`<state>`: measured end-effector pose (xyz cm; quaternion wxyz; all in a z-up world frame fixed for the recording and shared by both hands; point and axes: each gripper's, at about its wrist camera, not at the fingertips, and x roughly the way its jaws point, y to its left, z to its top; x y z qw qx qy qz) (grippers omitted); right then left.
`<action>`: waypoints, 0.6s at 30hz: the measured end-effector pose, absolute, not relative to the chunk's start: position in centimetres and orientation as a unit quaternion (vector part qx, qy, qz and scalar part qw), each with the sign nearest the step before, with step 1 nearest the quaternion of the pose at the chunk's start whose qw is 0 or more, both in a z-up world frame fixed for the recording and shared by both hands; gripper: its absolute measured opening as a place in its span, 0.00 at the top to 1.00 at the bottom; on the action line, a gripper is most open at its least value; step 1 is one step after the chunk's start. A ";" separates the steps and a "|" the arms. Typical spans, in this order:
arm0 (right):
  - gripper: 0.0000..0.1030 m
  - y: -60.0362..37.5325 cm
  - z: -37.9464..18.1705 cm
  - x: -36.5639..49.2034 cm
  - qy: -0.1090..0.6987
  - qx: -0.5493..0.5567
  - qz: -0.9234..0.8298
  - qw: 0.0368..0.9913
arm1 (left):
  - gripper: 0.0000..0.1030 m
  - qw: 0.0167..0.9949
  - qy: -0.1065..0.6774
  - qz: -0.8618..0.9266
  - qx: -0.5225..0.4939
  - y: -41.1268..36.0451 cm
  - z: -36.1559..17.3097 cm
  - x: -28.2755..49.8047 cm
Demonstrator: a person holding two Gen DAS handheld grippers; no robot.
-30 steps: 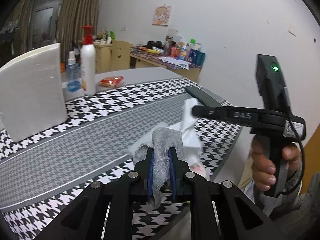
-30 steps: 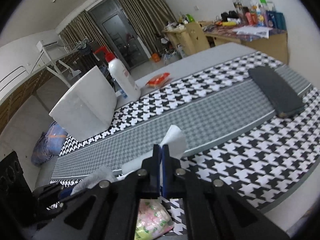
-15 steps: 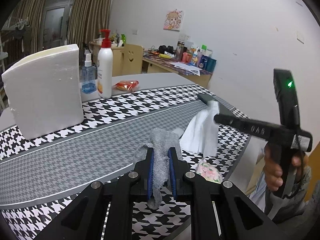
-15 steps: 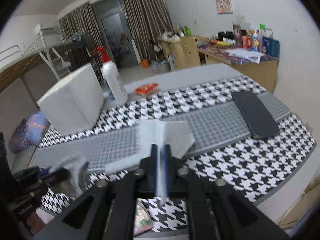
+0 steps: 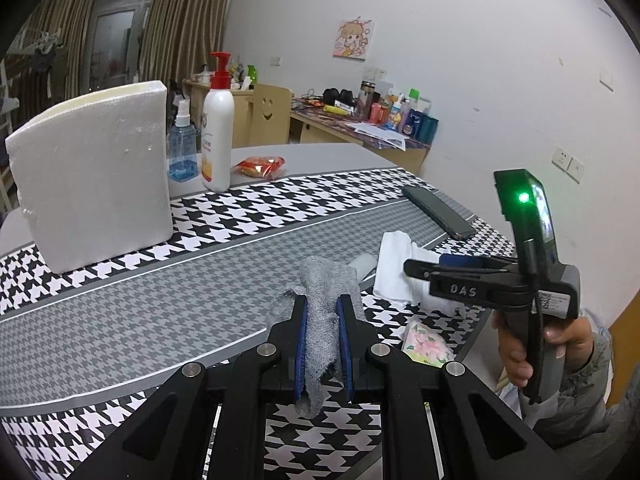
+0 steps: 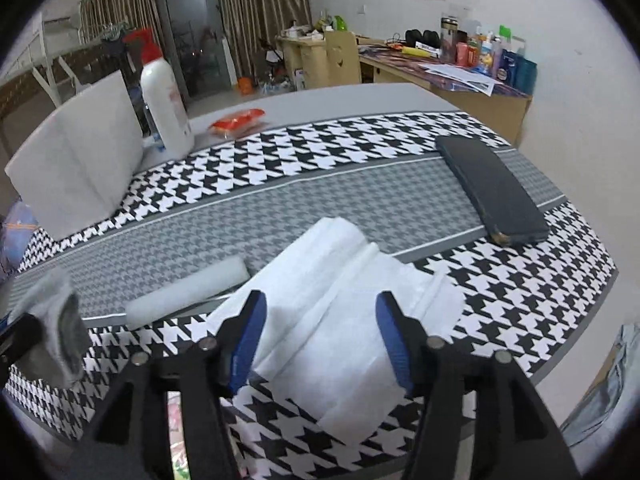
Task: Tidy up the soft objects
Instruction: 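Lift the white tissue with the right tool while the left tool holds the sock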
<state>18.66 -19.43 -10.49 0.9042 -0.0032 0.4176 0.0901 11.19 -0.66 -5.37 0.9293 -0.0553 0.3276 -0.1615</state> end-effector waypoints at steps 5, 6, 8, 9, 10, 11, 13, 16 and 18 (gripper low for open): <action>0.36 -18.7 -11.6 19.6 0.436 -0.023 0.062 0.898 | 0.85 0.931 0.328 -0.151 -0.057 -0.2 -5.4 11.2; 0.36 -18.7 -11.8 19.9 0.443 -0.022 0.060 0.894 | 0.85 0.931 0.328 -0.150 -0.057 -0.1 -5.4 11.3; 0.36 -18.8 -11.8 20.0 0.442 -0.024 0.052 0.895 | 0.85 0.931 0.329 -0.148 -0.058 0.1 -5.4 11.4; 0.36 -18.8 -11.8 20.1 0.442 -0.023 0.052 0.895 | 0.85 0.931 0.330 -0.147 -0.058 0.1 -5.4 11.4; 0.36 -18.8 -11.8 20.2 0.444 -0.022 0.050 0.895 | 0.85 0.931 0.331 -0.146 -0.059 0.2 -5.4 11.5; 0.36 -18.7 -11.8 20.2 0.445 -0.022 0.049 0.894 | 0.85 0.930 0.331 -0.146 -0.059 0.2 -5.5 11.5; 0.37 -18.7 -11.7 20.2 0.446 -0.020 0.048 0.894 | 0.85 0.930 0.332 -0.145 -0.061 0.4 -5.5 11.6; 0.54 -18.9 -11.6 20.0 0.445 -0.018 0.045 0.894 | 0.85 0.930 0.334 -0.142 -0.060 0.5 -5.5 11.8; 0.67 -18.9 -11.5 20.0 0.445 -0.019 0.043 0.894 | 0.85 0.930 0.335 -0.140 -0.059 0.6 -5.5 12.0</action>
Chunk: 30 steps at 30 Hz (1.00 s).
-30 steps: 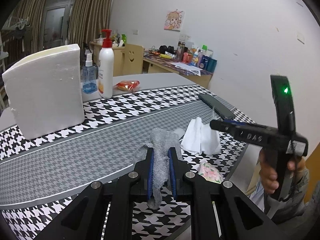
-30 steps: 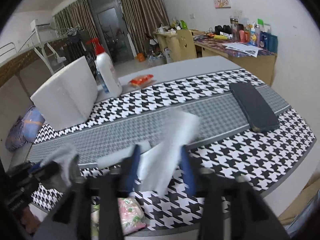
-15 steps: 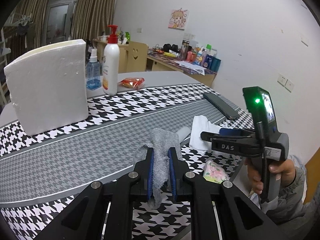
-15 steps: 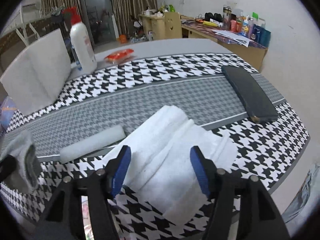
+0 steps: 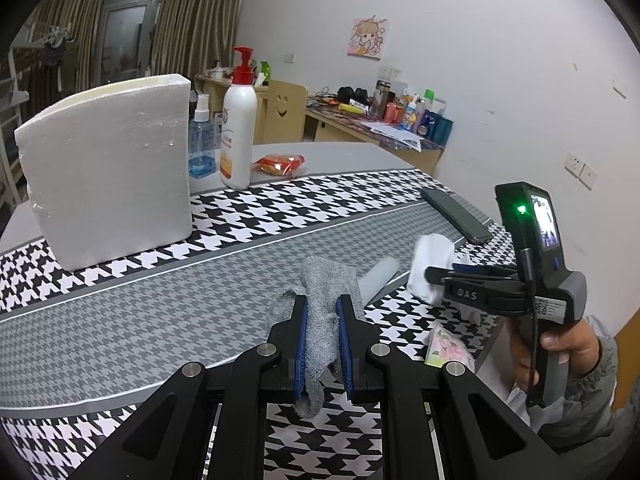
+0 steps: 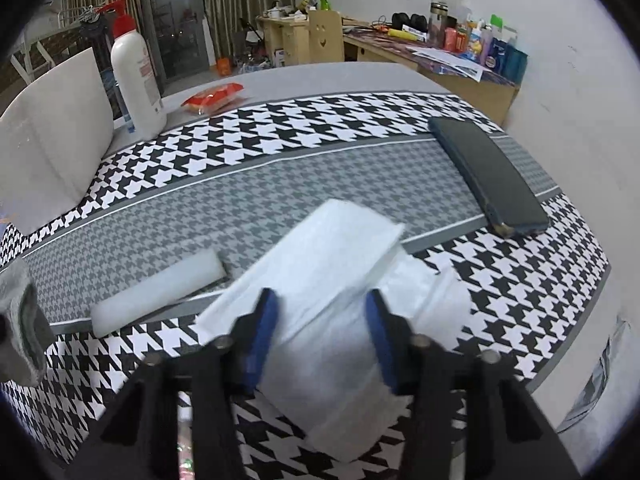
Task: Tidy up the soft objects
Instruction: 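Lift the white tissue with the right tool while the left tool holds the sock, then carry the sock over the foam box with the left tool while the right tool carries the tissue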
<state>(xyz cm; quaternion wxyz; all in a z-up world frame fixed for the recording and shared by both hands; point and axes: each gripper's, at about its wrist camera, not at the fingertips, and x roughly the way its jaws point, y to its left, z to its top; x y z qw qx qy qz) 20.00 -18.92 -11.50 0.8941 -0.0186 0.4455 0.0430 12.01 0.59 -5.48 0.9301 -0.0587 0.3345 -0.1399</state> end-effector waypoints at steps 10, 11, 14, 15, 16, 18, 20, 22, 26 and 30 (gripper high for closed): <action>0.95 -20.1 -10.4 19.7 0.431 0.020 0.072 0.899 | 0.85 0.936 0.322 -0.129 -0.054 1.3 -4.5 12.1; 0.95 -20.1 -10.0 19.5 0.424 0.023 0.077 0.902 | 0.85 0.937 0.320 -0.127 -0.055 1.4 -4.4 12.1; 0.95 -19.9 -8.7 19.0 0.407 0.022 0.089 0.909 | 0.85 0.939 0.316 -0.122 -0.056 1.7 -4.1 12.1; 0.95 -19.7 -8.3 18.9 0.401 0.020 0.093 0.911 | 0.85 0.940 0.315 -0.121 -0.056 1.8 -4.0 12.1; 0.95 -19.5 -7.8 18.7 0.394 0.018 0.098 0.913 | 0.85 0.940 0.314 -0.120 -0.056 1.9 -3.9 12.0; 0.95 -19.3 -7.1 18.5 0.385 0.019 0.108 0.916 | 0.85 0.942 0.311 -0.116 -0.056 2.0 -3.7 12.0; 0.95 -18.9 -6.3 18.3 0.374 0.018 0.116 0.920 | 0.85 0.944 0.306 -0.112 -0.056 2.2 -3.3 11.9; 0.95 -18.6 -5.7 18.0 0.364 0.017 0.126 0.923 | 0.85 0.946 0.302 -0.108 -0.056 2.5 -2.9 11.8; 0.95 -17.8 -4.4 17.7 0.345 0.012 0.146 0.927 | 0.85 0.950 0.292 -0.095 -0.054 2.9 -2.2 11.8; 0.95 -16.9 -3.5 17.5 0.332 0.005 0.161 0.929 | 0.85 0.953 0.285 -0.084 -0.053 3.5 -1.5 11.9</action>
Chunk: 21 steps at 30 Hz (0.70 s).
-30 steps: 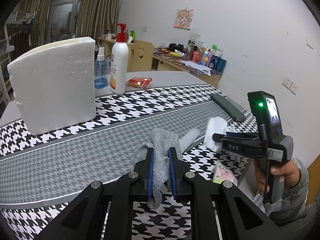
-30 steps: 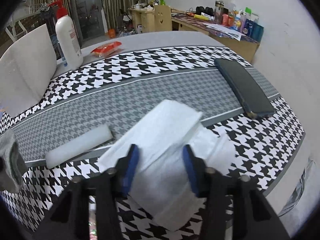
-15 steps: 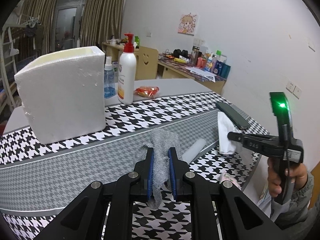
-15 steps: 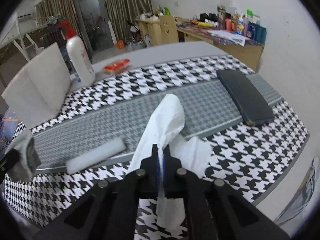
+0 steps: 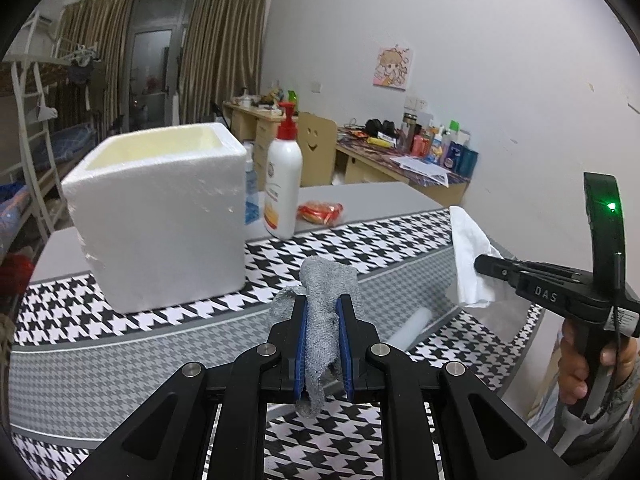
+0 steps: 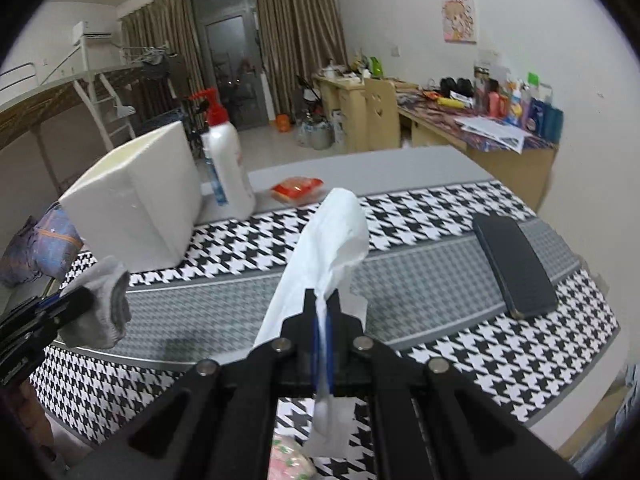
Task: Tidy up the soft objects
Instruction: 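Carry the sock over the foam box with the left tool while the right tool carries the tissue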
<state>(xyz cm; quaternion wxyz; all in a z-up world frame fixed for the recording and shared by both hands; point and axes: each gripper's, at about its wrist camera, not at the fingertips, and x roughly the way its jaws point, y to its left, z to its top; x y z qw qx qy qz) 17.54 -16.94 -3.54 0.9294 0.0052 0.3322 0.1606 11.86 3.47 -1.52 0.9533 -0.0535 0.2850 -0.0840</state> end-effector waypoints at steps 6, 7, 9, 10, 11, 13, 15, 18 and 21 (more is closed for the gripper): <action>0.95 -15.9 -2.5 17.6 0.316 0.000 0.178 0.932 | 0.85 0.957 0.276 -0.073 -0.051 4.1 -0.6 11.9; 0.95 -15.7 -2.3 17.6 0.313 -0.001 0.182 0.932 | 0.85 0.958 0.275 -0.072 -0.051 4.2 -0.5 12.0; 0.95 -15.4 -2.0 17.6 0.309 -0.003 0.187 0.933 | 0.85 0.959 0.272 -0.069 -0.051 4.5 -0.2 12.0; 0.95 -15.2 -1.8 17.5 0.306 -0.003 0.190 0.933 | 0.85 0.959 0.270 -0.067 -0.050 4.5 0.0 12.0; 0.95 -15.0 -1.7 17.4 0.304 -0.005 0.194 0.933 | 0.85 0.960 0.267 -0.064 -0.048 4.6 0.2 12.0; 0.95 -14.6 -1.3 17.3 0.298 -0.008 0.199 0.934 | 0.85 0.962 0.261 -0.060 -0.046 4.8 0.8 12.0; 0.95 -14.2 -0.9 17.3 0.292 -0.011 0.204 0.935 | 0.85 0.964 0.258 -0.056 -0.043 4.9 1.2 12.1; 0.95 -13.8 -0.4 17.3 0.284 -0.014 0.210 0.935 | 0.85 0.966 0.252 -0.052 -0.039 5.2 1.8 12.2; 0.95 -13.2 0.4 17.1 0.274 -0.019 0.217 0.937 | 0.85 0.968 0.245 -0.048 -0.036 5.4 2.4 12.3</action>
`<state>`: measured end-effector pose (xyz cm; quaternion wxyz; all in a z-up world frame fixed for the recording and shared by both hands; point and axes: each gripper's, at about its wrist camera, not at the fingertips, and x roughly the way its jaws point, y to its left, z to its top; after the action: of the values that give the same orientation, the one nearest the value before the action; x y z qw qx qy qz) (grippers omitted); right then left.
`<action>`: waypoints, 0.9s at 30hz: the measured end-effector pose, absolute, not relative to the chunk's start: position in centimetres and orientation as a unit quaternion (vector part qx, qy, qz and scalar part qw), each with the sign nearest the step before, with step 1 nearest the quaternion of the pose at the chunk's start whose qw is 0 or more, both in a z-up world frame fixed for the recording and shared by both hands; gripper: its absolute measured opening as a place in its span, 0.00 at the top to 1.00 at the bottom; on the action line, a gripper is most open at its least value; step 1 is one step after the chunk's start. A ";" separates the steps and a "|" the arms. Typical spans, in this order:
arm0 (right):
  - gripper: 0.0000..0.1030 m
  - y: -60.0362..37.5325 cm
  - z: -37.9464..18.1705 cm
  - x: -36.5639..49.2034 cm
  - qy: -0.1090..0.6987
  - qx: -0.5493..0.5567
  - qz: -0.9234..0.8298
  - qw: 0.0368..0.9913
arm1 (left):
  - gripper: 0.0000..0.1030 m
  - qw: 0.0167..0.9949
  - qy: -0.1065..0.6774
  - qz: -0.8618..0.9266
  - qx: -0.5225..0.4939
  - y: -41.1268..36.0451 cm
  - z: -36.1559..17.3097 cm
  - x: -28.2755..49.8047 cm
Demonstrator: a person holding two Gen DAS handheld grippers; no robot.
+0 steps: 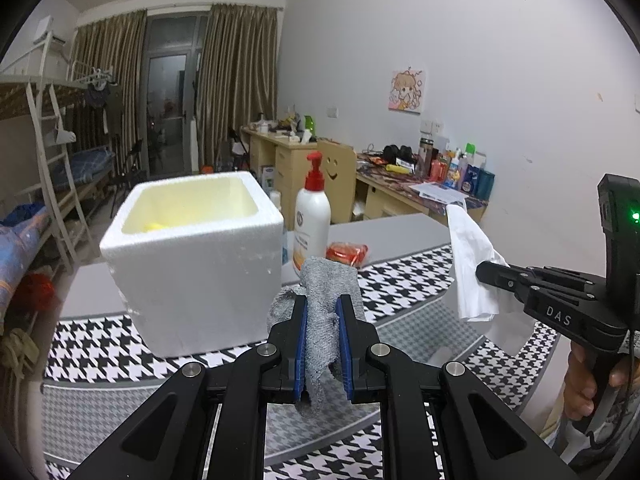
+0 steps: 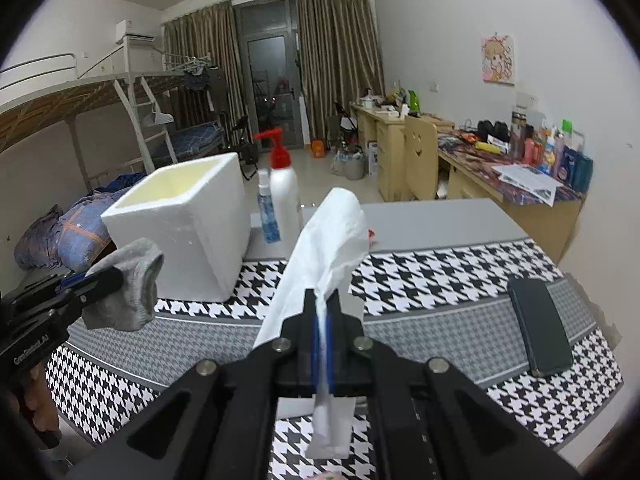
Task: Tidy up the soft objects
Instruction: 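Carry the sock over the foam box with the left tool while the right tool carries the tissue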
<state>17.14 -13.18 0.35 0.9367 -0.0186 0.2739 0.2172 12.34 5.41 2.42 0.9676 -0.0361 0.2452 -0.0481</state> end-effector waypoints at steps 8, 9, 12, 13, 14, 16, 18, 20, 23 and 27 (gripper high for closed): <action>0.95 -11.8 1.9 17.1 0.252 -0.023 0.237 0.938 | 0.85 0.972 0.229 -0.038 -0.026 5.6 4.1 13.1; 0.95 -11.6 2.0 17.2 0.250 -0.022 0.239 0.938 | 0.85 0.973 0.226 -0.036 -0.025 5.6 4.3 13.2; 0.95 -11.2 2.5 17.4 0.242 -0.021 0.244 0.939 | 0.85 0.975 0.221 -0.031 -0.021 5.6 5.1 13.6; 0.95 -11.0 2.7 17.5 0.240 -0.021 0.246 0.939 | 0.85 0.975 0.218 -0.030 -0.020 5.7 5.2 13.6; 0.95 -10.9 2.8 17.6 0.239 -0.021 0.247 0.939 | 0.85 0.976 0.216 -0.028 -0.018 5.7 5.4 13.8; 0.95 -10.6 3.0 17.5 0.236 -0.022 0.249 0.939 | 0.85 0.977 0.212 -0.025 -0.015 5.7 5.8 14.0; 0.95 -10.4 3.3 17.6 0.231 -0.025 0.250 0.940 | 0.85 0.978 0.208 -0.025 -0.012 5.9 6.1 14.1; 0.95 -10.1 3.7 17.7 0.228 -0.027 0.252 0.940 | 0.85 0.978 0.206 -0.023 -0.012 6.0 6.4 14.4; 0.95 -9.7 4.1 17.8 0.223 -0.028 0.253 0.941 | 0.85 0.979 0.202 -0.021 -0.014 6.3 6.9 14.9; 0.95 -9.0 4.7 17.9 0.215 -0.032 0.260 0.941 | 0.85 0.981 0.194 -0.014 -0.011 6.6 7.5 15.3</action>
<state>17.88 -9.03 4.69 0.9410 -0.0320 0.2145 0.2599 15.29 6.61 7.54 0.9808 -0.0107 0.1942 -0.0144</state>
